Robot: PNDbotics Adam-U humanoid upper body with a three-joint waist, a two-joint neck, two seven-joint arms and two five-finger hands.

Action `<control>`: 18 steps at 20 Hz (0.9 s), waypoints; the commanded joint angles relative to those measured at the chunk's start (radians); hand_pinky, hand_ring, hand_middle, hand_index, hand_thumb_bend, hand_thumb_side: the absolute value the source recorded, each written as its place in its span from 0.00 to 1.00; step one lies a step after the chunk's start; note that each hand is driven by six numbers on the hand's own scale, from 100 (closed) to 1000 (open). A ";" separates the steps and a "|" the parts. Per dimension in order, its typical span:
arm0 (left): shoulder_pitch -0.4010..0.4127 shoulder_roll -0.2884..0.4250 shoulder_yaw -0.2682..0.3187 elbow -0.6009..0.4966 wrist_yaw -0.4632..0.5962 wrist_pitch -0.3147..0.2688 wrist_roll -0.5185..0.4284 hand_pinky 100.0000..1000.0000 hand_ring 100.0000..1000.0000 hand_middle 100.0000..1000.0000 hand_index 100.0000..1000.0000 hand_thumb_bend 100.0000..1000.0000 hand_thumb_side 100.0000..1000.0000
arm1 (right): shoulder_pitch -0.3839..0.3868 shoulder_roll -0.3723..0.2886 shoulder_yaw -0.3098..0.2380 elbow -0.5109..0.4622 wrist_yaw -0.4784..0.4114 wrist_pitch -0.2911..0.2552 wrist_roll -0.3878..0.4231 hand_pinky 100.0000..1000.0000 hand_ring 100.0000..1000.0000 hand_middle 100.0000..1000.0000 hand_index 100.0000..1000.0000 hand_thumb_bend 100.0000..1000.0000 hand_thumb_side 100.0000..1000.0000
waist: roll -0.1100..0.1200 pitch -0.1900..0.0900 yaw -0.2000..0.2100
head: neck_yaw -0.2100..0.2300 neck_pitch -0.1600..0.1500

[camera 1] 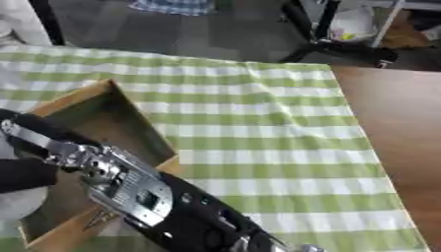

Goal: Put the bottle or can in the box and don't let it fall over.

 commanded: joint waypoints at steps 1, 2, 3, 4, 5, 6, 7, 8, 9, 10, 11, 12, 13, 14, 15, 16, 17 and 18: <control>-0.002 0.020 0.007 -0.013 -0.004 -0.001 -0.006 1.00 0.55 0.67 0.67 0.02 0.80 | -0.017 -0.002 0.001 -0.009 0.049 -0.029 0.098 1.00 1.00 1.00 1.00 0.00 0.63 | 0.014 -0.018 -0.002 | 0.002 0.000; -0.001 0.020 0.007 -0.012 -0.005 -0.001 -0.007 1.00 0.55 0.67 0.67 0.02 0.80 | -0.016 -0.001 0.000 -0.008 0.059 -0.041 0.127 1.00 1.00 1.00 1.00 0.00 0.27 | 0.014 -0.017 -0.002 | 0.003 0.001; -0.001 0.019 0.007 -0.012 -0.005 -0.001 -0.007 1.00 0.55 0.67 0.67 0.02 0.80 | -0.016 -0.001 -0.001 -0.006 0.066 -0.054 0.158 1.00 1.00 1.00 1.00 0.00 0.01 | 0.014 -0.018 -0.002 | 0.004 0.001; 0.000 0.019 0.007 -0.012 -0.005 -0.001 -0.008 1.00 0.55 0.67 0.67 0.02 0.80 | -0.015 -0.001 -0.004 -0.004 0.070 -0.063 0.182 1.00 1.00 1.00 1.00 0.00 0.01 | 0.014 -0.018 -0.003 | 0.004 0.001; 0.000 0.019 0.007 -0.012 -0.006 -0.001 -0.009 1.00 0.55 0.67 0.67 0.02 0.80 | -0.015 -0.001 -0.008 -0.002 0.073 -0.069 0.198 1.00 1.00 1.00 1.00 0.00 0.01 | 0.014 -0.018 -0.003 | 0.004 0.001; 0.000 0.019 0.007 -0.012 -0.006 -0.001 -0.009 1.00 0.55 0.67 0.67 0.02 0.80 | -0.015 0.000 -0.011 -0.001 0.075 -0.073 0.208 1.00 1.00 1.00 1.00 0.00 0.01 | 0.014 -0.018 -0.003 | 0.004 0.001; 0.000 0.019 0.007 -0.012 -0.006 -0.001 -0.009 1.00 0.55 0.67 0.67 0.02 0.80 | -0.015 0.000 -0.013 0.000 0.077 -0.075 0.213 1.00 1.00 1.00 1.00 0.00 0.01 | 0.014 -0.018 -0.003 | 0.004 0.001; 0.000 0.019 0.007 -0.012 -0.006 -0.001 -0.009 1.00 0.55 0.67 0.67 0.02 0.80 | -0.015 0.000 -0.014 0.000 0.078 -0.077 0.216 1.00 1.00 1.00 1.00 0.00 0.01 | 0.014 -0.018 -0.004 | 0.004 0.001; 0.000 0.019 0.007 -0.012 -0.006 -0.001 -0.009 1.00 0.55 0.67 0.67 0.02 0.80 | -0.015 0.000 -0.015 0.001 0.079 -0.078 0.218 1.00 1.00 1.00 1.00 0.00 0.01 | 0.014 -0.018 -0.004 | 0.005 0.001; 0.000 0.019 0.007 -0.012 -0.006 -0.001 -0.009 1.00 0.55 0.67 0.67 0.02 0.80 | -0.015 0.000 -0.015 0.001 0.079 -0.078 0.219 1.00 1.00 1.00 1.00 0.00 0.01 | 0.014 -0.018 -0.004 | 0.005 0.001; -0.001 0.018 0.006 -0.012 -0.006 -0.001 -0.011 1.00 0.55 0.67 0.67 0.03 0.80 | -0.017 -0.003 -0.013 0.005 0.083 -0.076 0.222 1.00 1.00 1.00 1.00 0.00 0.67 | 0.014 -0.018 -0.003 | 0.004 0.000; -0.001 0.018 0.005 -0.012 -0.005 -0.001 -0.014 1.00 0.55 0.67 0.67 0.03 0.80 | -0.021 -0.004 -0.013 0.012 0.094 -0.074 0.229 1.00 1.00 1.00 1.00 0.00 0.69 | 0.014 -0.019 -0.003 | 0.003 -0.002; -0.001 0.017 0.004 -0.011 -0.005 0.000 -0.016 1.00 0.55 0.66 0.67 0.03 0.80 | -0.023 -0.003 -0.018 0.016 0.109 -0.073 0.235 1.00 1.00 1.00 1.00 0.00 0.70 | 0.014 -0.019 -0.003 | 0.002 -0.002; 0.000 0.017 0.004 -0.011 -0.004 0.000 -0.018 1.00 0.55 0.66 0.67 0.03 0.80 | -0.026 -0.001 -0.025 0.020 0.124 -0.074 0.236 1.00 1.00 1.00 1.00 0.00 0.73 | 0.015 -0.019 -0.003 | 0.002 -0.001; 0.000 0.016 0.005 -0.010 -0.004 0.000 -0.019 1.00 0.55 0.66 0.67 0.03 0.80 | -0.030 0.000 -0.032 0.023 0.136 -0.075 0.234 1.00 1.00 1.00 1.00 0.00 0.70 | 0.015 -0.020 -0.004 | 0.002 0.000; 0.001 0.016 0.005 -0.009 -0.003 0.000 -0.020 1.00 0.55 0.66 0.67 0.03 0.80 | -0.036 0.000 -0.041 0.026 0.140 -0.073 0.230 1.00 1.00 1.00 1.00 0.00 0.70 | 0.015 -0.020 -0.005 | 0.003 0.000; 0.002 0.015 0.004 -0.009 -0.003 0.000 -0.020 1.00 0.55 0.66 0.67 0.03 0.80 | -0.043 -0.001 -0.048 0.028 0.141 -0.070 0.225 1.00 1.00 1.00 1.00 0.00 0.70 | 0.015 -0.021 -0.005 | 0.003 0.001; 0.002 0.015 0.004 -0.008 -0.003 0.000 -0.021 1.00 0.55 0.66 0.67 0.03 0.80 | -0.050 -0.003 -0.053 0.029 0.140 -0.066 0.221 1.00 1.00 1.00 1.00 0.00 0.69 | 0.016 -0.022 -0.006 | 0.004 0.002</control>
